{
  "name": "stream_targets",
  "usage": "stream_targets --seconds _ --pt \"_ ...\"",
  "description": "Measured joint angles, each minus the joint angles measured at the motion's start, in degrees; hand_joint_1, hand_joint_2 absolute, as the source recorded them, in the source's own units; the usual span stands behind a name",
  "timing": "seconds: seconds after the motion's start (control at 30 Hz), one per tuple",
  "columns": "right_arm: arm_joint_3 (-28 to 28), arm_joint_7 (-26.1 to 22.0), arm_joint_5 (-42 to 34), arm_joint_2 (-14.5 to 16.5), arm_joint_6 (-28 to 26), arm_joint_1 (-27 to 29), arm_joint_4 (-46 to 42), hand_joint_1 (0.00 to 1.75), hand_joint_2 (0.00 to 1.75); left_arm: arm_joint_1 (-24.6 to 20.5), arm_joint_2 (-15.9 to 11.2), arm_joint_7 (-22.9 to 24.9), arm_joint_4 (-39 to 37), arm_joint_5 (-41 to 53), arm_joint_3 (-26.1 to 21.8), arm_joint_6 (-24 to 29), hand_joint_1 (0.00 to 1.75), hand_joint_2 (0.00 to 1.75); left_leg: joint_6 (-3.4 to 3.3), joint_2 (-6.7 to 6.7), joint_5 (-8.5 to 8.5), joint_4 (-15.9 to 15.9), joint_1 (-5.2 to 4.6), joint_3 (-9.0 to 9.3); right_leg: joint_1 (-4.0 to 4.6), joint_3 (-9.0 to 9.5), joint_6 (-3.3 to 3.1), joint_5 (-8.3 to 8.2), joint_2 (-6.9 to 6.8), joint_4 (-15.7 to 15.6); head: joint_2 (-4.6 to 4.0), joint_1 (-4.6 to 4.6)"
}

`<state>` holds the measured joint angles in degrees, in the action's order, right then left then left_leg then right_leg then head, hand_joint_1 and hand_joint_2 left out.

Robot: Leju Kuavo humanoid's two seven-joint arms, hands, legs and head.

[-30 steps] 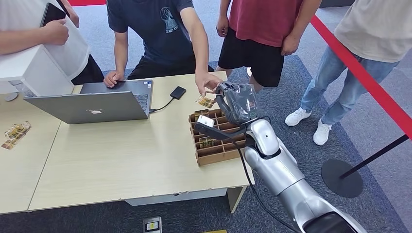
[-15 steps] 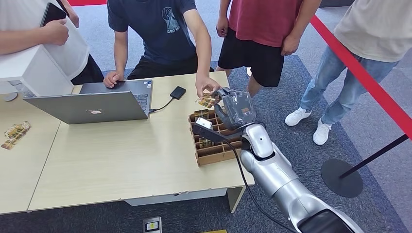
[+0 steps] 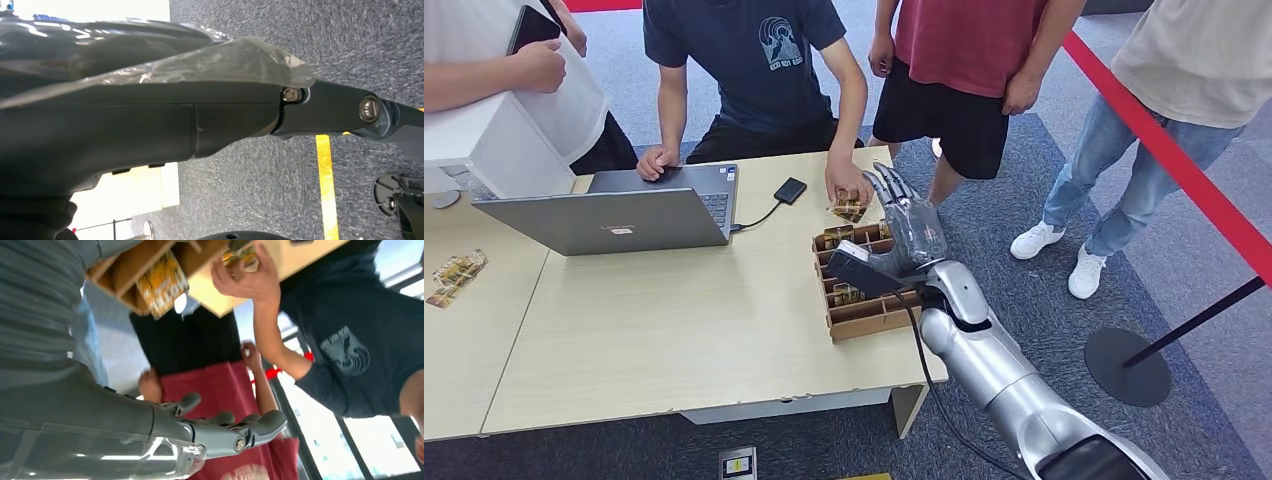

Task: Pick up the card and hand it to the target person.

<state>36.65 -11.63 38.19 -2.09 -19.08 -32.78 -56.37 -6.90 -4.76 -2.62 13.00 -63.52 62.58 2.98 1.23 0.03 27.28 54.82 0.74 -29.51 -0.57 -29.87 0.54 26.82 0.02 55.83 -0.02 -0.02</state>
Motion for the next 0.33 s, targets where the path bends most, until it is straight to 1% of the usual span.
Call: stream_targets --seconds 0.13,0.3,0.33 --pt "-0.85 -3.12 -11.61 -0.09 4.22 0.61 -0.3 0.0 1.75 0.01 0.0 0.17 0.0 -0.42 -0.01 0.41 0.0 0.0 0.0 0.0 0.0 0.0 0.0 0.0 0.0 -0.01 0.0 0.0 0.0 0.0 0.0 0.01" --pt "-1.38 -3.92 -22.94 -0.45 7.96 1.09 -0.62 0.0 1.75 0.03 0.0 0.3 0.0 -0.62 -0.01 0.79 0.0 0.0 0.0 0.01 0.0 0.0 0.0 0.0 0.0 -0.02 0.0 0.0 0.0 -0.01 0.0 0.0" --pt "-1.44 -3.94 -24.17 -0.5 8.39 1.18 -0.72 0.0 1.75 0.03 0.0 0.31 0.0 -0.61 -0.01 0.8 0.0 0.0 0.0 0.01 0.0 0.0 0.0 -0.01 0.0 -0.02 0.0 0.0 0.0 -0.01 0.0 0.0"
